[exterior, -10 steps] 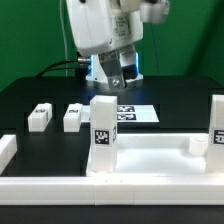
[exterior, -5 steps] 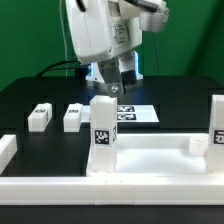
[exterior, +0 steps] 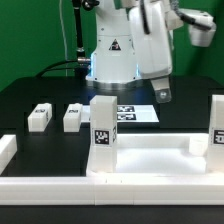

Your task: Assemble desk

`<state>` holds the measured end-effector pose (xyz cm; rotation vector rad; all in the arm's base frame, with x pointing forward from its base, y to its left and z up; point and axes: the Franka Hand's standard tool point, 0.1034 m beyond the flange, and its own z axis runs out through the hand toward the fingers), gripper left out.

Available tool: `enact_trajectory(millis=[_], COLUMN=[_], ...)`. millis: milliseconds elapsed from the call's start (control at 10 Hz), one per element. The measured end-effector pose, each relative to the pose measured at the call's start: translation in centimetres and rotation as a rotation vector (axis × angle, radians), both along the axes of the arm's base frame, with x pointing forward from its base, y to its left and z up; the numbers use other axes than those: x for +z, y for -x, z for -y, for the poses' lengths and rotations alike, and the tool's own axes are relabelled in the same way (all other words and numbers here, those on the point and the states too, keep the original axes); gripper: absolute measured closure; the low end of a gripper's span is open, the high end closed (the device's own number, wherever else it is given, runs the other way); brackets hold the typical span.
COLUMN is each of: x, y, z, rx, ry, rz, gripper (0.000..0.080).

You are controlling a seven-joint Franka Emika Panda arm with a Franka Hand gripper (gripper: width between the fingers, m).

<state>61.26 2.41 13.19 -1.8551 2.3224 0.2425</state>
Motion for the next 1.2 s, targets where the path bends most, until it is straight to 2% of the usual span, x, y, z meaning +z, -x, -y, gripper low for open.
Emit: enact_trajectory(millis=[200,300,400,500,700,800,1000,1200], x=[-0.2,-0.6,-1.3,-2.2,-5.3,-6.6,-9.5,-10.8], y=[0.2,1.0,3.1,6.1,9.6,9.7,9.5,9.1], z=[-0.4,-1.0,-1.3,-1.6,-2.2,-2.2,-2.6,-2.6], rx=[0.007,0.043,0.082,0.105,0.129,0.132,0.149,0.169], ry=[0.001,0.011,0.025,0.034,0.072,0.097,0.120,0.142], rz=[-0.005,0.000,0.013,0.001,-0.032,-0.022,-0.046,-0.010], gripper=[0.0151,0.0151,0.0151,0.0151,0.0151,0.0151,0.0151,0.0151])
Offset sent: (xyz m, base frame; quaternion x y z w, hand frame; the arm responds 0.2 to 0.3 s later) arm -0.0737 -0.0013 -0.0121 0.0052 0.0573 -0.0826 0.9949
